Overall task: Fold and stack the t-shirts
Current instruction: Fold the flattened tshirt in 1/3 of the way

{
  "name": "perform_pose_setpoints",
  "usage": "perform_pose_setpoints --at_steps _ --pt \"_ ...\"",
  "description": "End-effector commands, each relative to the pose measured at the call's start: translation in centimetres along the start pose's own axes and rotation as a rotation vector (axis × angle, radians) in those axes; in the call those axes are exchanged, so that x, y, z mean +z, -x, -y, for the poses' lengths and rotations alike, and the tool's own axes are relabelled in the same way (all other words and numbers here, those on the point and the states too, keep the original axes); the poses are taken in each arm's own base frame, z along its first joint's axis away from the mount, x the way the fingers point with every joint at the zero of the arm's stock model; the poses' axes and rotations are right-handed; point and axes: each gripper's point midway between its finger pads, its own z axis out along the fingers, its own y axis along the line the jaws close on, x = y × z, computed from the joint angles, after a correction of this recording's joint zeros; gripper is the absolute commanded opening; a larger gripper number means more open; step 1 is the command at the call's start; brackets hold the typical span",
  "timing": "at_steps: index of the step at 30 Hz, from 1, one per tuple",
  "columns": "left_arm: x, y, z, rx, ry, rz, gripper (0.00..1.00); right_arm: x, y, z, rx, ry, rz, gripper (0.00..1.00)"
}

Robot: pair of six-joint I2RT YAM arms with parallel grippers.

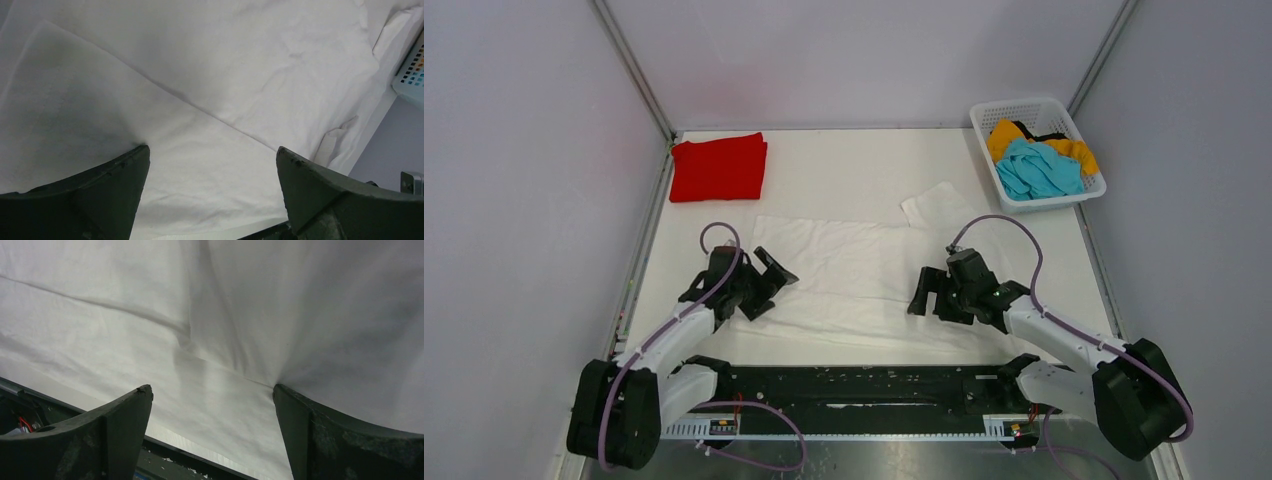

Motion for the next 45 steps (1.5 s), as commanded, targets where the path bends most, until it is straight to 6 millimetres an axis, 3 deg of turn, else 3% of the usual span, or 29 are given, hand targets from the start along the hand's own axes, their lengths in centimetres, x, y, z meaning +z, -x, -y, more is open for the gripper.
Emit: perform_pose_setpoints --at_steps 1,17,22,29,33,37,40,45 --pt "-1.6 -5.0 -6.7 -0.072 0.233 -0.144 0.99 -0.4 -3.1 2.6 0.004 -0.09 -0.097 1.0" --pt "-3.1 -5.7 -6.4 -0.136 0.188 -0.115 0.99 -1.3 -1.3 1.9 -0.075 -0.091 -0.056 0.99" --pt "-4.1 -4.4 -5.4 -0.112 0.192 -0.07 0.99 -2.3 0.2 1.0 -0.09 -0.071 0.002 0.99" --pt "-6.9 1.9 0.5 0.024 0.101 0.143 0.99 -4.1 4.1 -1.7 -0.116 -0.016 0.136 1.0" --pt "-7.0 6.6 3.2 0.128 0.165 0.241 0.99 -4.7 5.1 -2.3 -0.133 -0.003 0.172 0.99" --pt "-4.0 12.2 2.8 0.158 0.345 0.282 0.99 -4.7 5.2 -2.3 -0.153 -0.004 0.175 0.99" --pt "-1.1 16.0 2.9 0.127 0.379 0.25 0.96 -4.7 4.9 -1.8 -0.168 -0.017 0.172 1.0" --pt "2.4 19.9 0.9 0.097 0.527 0.213 0.86 -5.2 5.2 -0.7 -0.186 -0.058 0.208 0.99"
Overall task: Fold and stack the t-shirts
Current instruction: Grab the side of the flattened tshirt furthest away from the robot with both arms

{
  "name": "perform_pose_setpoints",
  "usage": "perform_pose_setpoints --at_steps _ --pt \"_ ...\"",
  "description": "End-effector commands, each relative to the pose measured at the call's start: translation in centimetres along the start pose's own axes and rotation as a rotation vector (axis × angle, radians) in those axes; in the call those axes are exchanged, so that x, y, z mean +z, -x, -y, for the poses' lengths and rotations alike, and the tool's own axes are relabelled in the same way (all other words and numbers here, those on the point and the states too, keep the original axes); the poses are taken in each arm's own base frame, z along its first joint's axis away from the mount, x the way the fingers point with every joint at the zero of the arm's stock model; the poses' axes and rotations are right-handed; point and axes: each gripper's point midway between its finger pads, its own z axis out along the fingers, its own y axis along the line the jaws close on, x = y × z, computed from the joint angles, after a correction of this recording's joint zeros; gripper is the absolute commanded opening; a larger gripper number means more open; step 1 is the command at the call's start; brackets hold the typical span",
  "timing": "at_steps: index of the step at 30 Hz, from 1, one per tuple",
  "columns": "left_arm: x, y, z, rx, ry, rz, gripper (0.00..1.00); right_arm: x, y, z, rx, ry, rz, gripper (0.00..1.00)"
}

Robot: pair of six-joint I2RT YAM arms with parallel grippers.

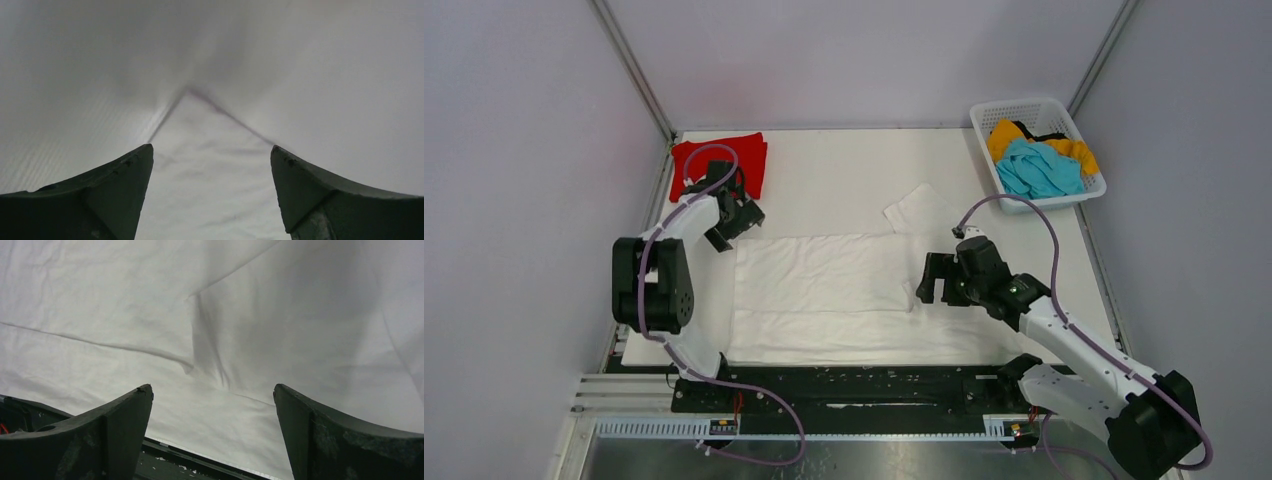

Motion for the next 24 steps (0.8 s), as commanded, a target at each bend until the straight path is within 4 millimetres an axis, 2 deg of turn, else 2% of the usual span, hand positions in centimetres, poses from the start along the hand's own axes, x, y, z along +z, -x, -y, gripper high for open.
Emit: perform_pose_setpoints --at_steps 1,5,10,16,22,24 --pt "2.2 3.7 -0.3 0.042 0.109 0.026 0.84 -0.8 1.0 0.8 -0.047 -0.037 0.065 1.0" --pt "4.3 3.5 -0.5 0.063 0.167 -0.016 0.78 -1.0 1.1 1.3 -0.058 -0.053 0.087 1.0" --pt "5.8 2.9 -0.8 0.063 0.194 -0.054 0.63 -1.1 1.0 1.7 -0.066 -0.063 0.09 1.0" --pt "6.3 1.3 -2.3 0.076 0.252 -0.105 0.46 -1.0 1.1 2.2 -0.077 -0.086 0.096 0.99" --pt "5.6 -0.1 -3.3 0.084 0.258 -0.13 0.3 -0.8 1.2 2.6 -0.079 -0.117 0.093 0.99" --pt "5.3 -0.2 -3.3 0.091 0.249 -0.126 0.2 -0.8 1.5 2.8 -0.077 -0.136 0.098 0.99"
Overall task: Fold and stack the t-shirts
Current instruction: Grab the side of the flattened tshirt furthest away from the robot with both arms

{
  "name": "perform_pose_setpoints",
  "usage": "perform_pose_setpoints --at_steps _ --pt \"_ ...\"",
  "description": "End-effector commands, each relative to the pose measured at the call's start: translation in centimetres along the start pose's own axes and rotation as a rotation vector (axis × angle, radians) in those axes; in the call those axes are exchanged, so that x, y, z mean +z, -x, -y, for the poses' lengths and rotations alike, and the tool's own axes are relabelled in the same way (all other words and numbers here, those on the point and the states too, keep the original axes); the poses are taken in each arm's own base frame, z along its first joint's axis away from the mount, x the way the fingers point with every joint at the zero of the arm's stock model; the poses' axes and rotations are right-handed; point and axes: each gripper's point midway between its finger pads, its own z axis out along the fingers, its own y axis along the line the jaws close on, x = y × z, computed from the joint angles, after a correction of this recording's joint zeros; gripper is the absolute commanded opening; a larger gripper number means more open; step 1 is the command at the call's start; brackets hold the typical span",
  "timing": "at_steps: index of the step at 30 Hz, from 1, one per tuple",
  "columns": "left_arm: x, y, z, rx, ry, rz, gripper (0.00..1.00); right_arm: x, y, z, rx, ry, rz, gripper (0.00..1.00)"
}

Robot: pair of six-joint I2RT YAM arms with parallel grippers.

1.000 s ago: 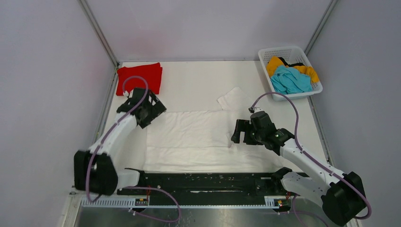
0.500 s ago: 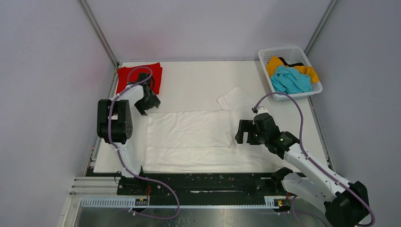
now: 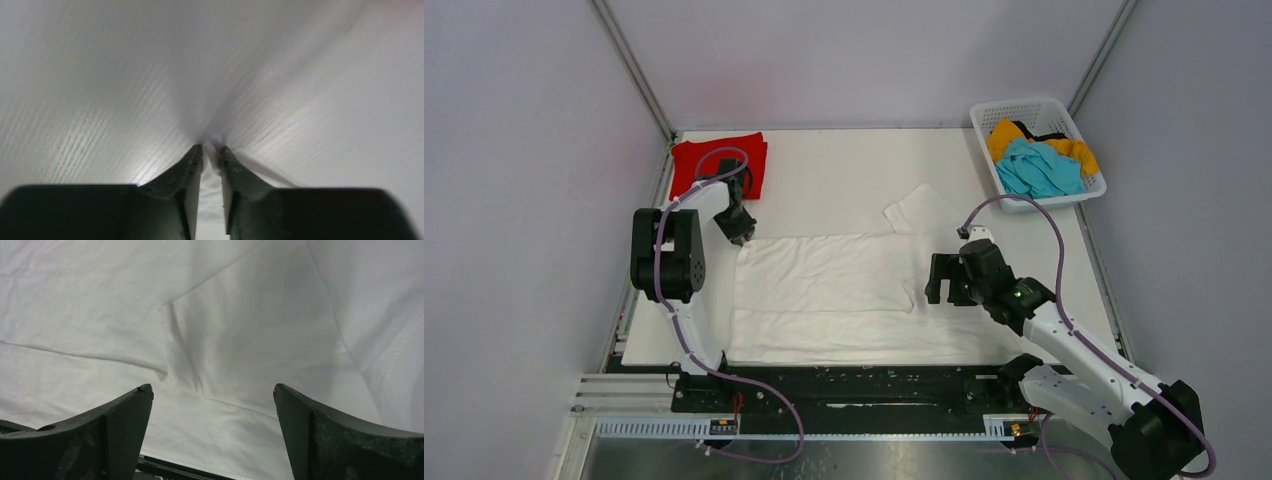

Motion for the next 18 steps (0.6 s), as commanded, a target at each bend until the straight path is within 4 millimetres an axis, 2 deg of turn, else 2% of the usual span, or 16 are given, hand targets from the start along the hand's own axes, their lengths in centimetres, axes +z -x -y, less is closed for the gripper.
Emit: perform_pose_setpoints --at_steps 1,2,5,7,10,13,16,18 --pt "-0.7 -1.2 -1.5 0.031 0.027 -0.01 0.1 0.2 0.7 1.1 -0.009 -0.071 0.022 0.99" --pt "-0.9 -1.2 -1.6 0.033 0.025 -0.005 0.0 0.1 1.0 1.3 0.001 -0.088 0.026 0.99" --pt "-1.6 -0.7 -1.6 0.04 0.01 0.027 0.0 0.1 2.4 2.0 0.03 -0.151 0.061 0.99" --pt "-2.3 -0.5 -1.4 0.042 -0.016 0.044 0.0 -0.1 4.2 2.2 0.04 -0.177 0.097 0.99" --pt "-3.1 -0.4 -1.0 0.044 -0.06 0.064 0.0 -0.4 8.1 1.6 0.002 -0.179 0.172 0.99" --pt "-3.9 -0.3 -0.6 0.055 -0.09 0.082 0.0 -0.7 13.2 1.8 -0.061 -0.21 0.276 0.99" --pt "-4.5 -0.2 -0.4 0.067 -0.11 0.094 0.0 0.2 17.5 2.0 -0.097 -0.184 0.33 0.99" --pt "-4.7 -0.2 -0.3 0.07 -0.121 0.098 0.0 1.2 19.9 1.5 -0.098 -0.116 0.343 1.0"
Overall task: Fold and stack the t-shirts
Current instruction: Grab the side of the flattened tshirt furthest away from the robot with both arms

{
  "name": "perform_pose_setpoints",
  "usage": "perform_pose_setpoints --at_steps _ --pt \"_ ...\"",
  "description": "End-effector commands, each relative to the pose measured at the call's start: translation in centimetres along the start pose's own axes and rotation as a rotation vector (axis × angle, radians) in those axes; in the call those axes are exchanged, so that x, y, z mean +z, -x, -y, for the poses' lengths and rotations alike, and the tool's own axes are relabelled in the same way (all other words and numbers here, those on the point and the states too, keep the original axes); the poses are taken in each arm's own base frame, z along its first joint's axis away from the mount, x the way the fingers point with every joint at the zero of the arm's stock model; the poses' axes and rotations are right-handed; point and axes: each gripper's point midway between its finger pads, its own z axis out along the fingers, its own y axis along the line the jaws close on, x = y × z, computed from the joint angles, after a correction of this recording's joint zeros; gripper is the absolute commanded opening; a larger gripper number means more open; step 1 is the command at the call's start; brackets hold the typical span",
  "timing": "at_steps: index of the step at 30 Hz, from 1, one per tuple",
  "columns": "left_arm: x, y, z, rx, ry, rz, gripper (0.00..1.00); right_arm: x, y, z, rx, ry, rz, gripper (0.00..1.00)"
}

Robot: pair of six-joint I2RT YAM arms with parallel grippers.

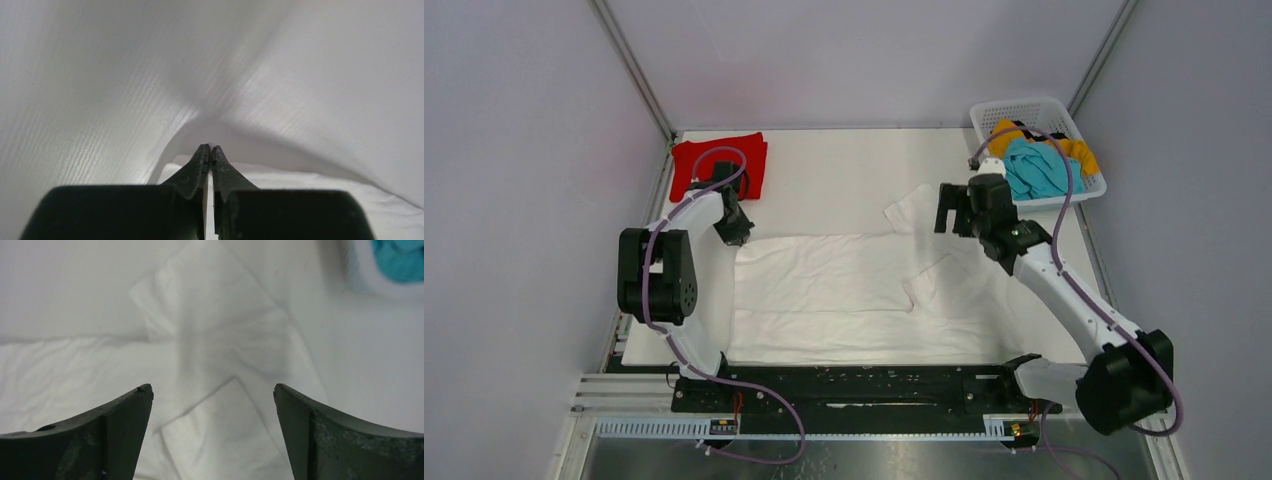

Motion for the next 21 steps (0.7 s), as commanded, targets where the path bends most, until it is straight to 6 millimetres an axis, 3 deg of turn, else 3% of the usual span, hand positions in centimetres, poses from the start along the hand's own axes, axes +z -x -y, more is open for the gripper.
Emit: perform_pose_setpoints --at_steps 1,6,12,17,21 --pt "-1.5 1.0 1.1 0.019 -0.07 0.055 0.0 2.8 7.2 -0.8 -0.042 0.096 0.128 1.0" --pt "-1.5 0.9 1.2 0.022 -0.079 0.056 0.0 7.6 8.4 -1.8 -0.038 0.079 -0.006 0.99" --pt "-1.5 0.8 1.5 0.031 -0.096 0.048 0.0 14.0 10.0 -2.5 0.089 0.04 -0.102 0.99" --pt "-1.5 0.7 1.5 0.031 -0.103 0.052 0.0 18.6 9.6 -3.2 0.125 0.018 -0.203 1.0" --pt "-1.5 0.6 1.6 0.034 -0.111 0.048 0.0 21.5 8.1 -3.0 0.138 -0.022 -0.282 1.0"
